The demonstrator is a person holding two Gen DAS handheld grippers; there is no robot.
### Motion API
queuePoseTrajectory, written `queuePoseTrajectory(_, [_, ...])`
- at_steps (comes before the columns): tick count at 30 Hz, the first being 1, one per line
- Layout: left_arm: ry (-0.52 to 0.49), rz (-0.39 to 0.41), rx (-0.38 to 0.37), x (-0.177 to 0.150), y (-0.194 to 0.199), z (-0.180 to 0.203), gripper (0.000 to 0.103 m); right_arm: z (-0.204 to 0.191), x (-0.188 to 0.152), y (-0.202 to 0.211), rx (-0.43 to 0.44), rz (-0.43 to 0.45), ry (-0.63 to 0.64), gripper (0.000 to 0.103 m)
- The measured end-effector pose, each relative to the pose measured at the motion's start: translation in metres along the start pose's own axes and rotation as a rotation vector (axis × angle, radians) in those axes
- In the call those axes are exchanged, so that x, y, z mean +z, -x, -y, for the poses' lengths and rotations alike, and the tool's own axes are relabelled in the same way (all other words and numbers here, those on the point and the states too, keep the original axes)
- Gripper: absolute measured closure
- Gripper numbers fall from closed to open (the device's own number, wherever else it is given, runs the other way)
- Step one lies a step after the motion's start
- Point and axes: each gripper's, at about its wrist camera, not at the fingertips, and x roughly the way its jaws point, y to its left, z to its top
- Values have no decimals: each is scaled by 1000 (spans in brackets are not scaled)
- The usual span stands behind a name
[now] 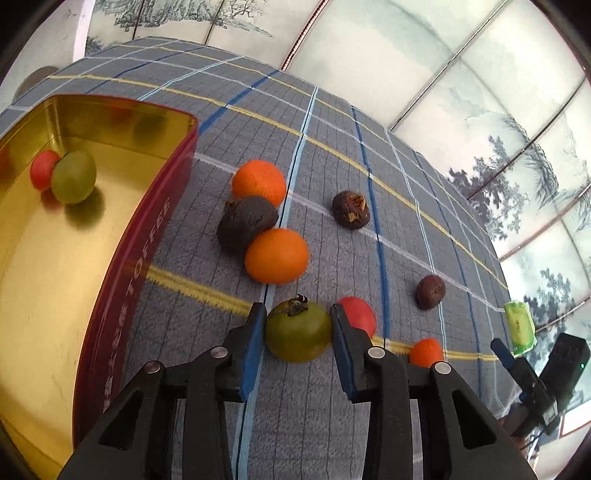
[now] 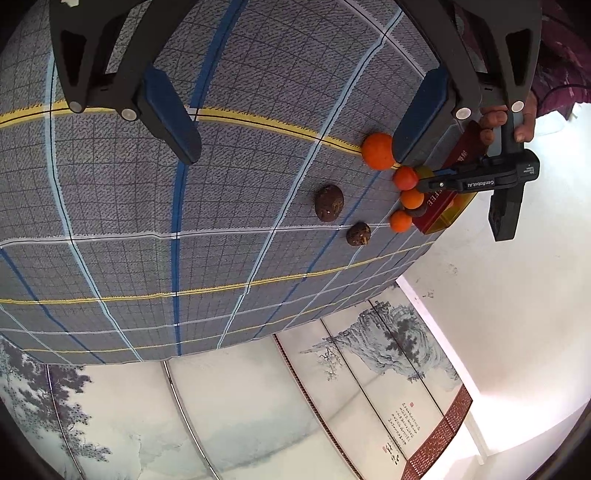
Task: Organize fruits
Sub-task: 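Carry the green tomato into the tin with the left gripper while the right gripper grasps an orange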
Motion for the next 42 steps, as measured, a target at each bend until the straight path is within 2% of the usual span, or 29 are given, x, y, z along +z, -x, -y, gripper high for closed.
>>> queuePoseTrajectory(2, [-4,3,2,-6,8,2,67,2,0,0,5,1,-12,0])
queuePoseTrajectory(7, [-94,38,50,-17,28,18,67,2,1,-1,-1,-10,-12,0])
queuePoseTrajectory(12, [-118,48,46,-20,42,26,67,-30,-6,-14,-19,-82,143,0])
queuePoseTrajectory(17, [-156,70,48,-23,57,34,67,-79,-11,-29,40,-127,290,2])
queuePoseTrajectory(20, [-181,84,58,-25,67,37,67,-98,-12,-47,52,-173,331,13])
queuePoseTrajectory(23, [-185,95,52,-25,77,37,67,-113,-11,-68,16,-223,371,19])
queuePoseTrajectory(28, [-193,111,57,-25,91,33,67,-114,-8,-96,-25,-278,370,28])
queuePoseTrajectory(29, [-197,116,62,-25,93,32,67,-113,-9,-102,-38,-289,364,34])
queuePoseTrajectory(30, [-203,120,70,-24,96,31,67,-113,-10,-105,-35,-300,357,47])
queuePoseTrajectory(32, [-208,128,91,-23,101,27,67,-113,-13,-107,-52,-298,364,65])
queuePoseTrajectory(33, [-208,131,100,-22,103,25,67,-113,-14,-107,-48,-298,364,67])
queuePoseTrajectory(42, [-220,193,267,-5,122,-20,67,-112,-17,-105,-52,-254,361,69])
